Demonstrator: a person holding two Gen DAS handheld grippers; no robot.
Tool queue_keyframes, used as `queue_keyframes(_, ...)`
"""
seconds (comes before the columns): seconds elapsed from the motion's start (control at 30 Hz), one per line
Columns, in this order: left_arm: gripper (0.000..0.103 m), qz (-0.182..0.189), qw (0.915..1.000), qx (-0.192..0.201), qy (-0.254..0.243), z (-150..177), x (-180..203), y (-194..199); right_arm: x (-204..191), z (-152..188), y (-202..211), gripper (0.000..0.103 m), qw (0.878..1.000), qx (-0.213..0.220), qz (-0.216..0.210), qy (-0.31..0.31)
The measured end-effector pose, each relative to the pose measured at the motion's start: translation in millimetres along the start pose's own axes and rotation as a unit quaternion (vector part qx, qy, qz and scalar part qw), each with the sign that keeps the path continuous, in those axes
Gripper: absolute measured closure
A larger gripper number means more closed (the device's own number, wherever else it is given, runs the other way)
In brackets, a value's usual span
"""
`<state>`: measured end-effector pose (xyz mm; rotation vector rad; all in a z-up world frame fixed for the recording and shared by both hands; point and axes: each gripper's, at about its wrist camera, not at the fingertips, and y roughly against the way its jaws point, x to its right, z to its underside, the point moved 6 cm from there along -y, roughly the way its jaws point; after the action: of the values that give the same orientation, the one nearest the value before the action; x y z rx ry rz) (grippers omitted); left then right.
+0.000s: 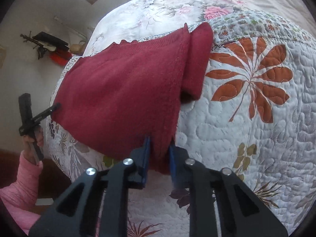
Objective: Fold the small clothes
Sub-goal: 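Open both tools and release the folded sweater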
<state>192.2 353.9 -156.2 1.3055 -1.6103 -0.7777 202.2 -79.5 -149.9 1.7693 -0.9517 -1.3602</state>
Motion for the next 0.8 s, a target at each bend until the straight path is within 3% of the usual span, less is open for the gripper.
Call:
queue_keyframes(0.2, 0.049, -0.006, 1.0, 0.003, 0.002, 6, -6, -8, 4, 11, 7, 0.098, 1.0, -0.004, 0.009, -0.01)
queue_keyframes(0.3, 0.049, -0.01, 0.9999, 0.003, -0.004, 6, -6, -13, 15, 19, -12, 0.098, 0.999, -0.022, 0.021, -0.019)
queue_keyframes(0.47, 0.049, -0.026, 0.9996, 0.005, -0.003, 7, -1, -10, 10, 17, -7, 0.095, 1.0, -0.006, 0.016, -0.014)
queue_keyframes(0.6, 0.049, 0.004, 0.9994, 0.013, 0.032, -5, 13, 6, 0, 4, 22, 0.084, 0.999, 0.023, 0.03, -0.005)
queue_keyframes(0.7, 0.048, 0.0, 0.9989, 0.033, 0.034, -25, 33, 13, 3, -15, 41, 0.059, 0.998, 0.05, 0.039, -0.018)
queue_keyframes(0.8, 0.042, -0.009, 0.9988, 0.035, 0.034, -41, 51, 7, 9, -32, 44, 0.059, 0.997, 0.053, 0.053, -0.033)
